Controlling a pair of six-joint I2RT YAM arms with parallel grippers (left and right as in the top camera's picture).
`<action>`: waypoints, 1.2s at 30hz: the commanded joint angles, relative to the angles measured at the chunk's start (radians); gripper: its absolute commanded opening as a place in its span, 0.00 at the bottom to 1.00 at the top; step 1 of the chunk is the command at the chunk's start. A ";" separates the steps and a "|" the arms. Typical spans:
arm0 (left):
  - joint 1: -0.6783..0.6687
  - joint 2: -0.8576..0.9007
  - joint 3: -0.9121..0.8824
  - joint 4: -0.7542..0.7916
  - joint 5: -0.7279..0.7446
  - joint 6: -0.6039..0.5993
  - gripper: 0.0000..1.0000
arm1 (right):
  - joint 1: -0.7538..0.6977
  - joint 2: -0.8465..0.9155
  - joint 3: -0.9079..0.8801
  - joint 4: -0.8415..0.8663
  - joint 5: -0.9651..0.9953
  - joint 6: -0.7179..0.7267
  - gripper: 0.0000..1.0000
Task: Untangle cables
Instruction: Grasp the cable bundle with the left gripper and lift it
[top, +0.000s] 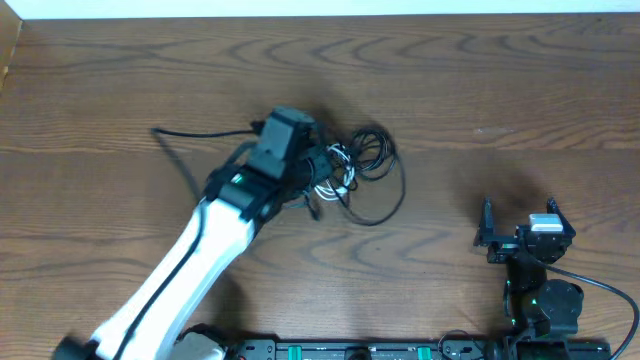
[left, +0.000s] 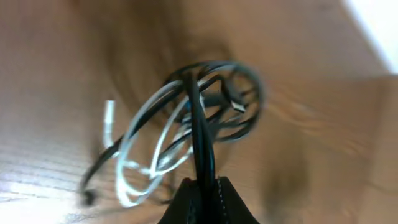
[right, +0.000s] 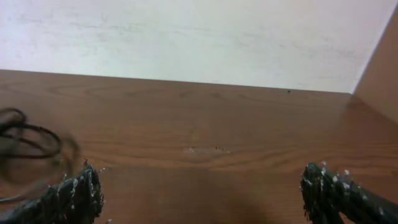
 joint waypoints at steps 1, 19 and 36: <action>-0.003 -0.108 0.023 0.015 0.011 0.150 0.07 | -0.003 -0.005 -0.002 -0.003 -0.003 0.009 0.99; -0.053 -0.158 0.023 0.175 0.228 0.230 0.08 | -0.003 -0.005 -0.002 -0.003 -0.003 0.009 0.99; -0.060 -0.158 0.023 0.155 0.498 0.441 0.07 | -0.003 -0.005 -0.002 -0.003 -0.003 0.009 0.99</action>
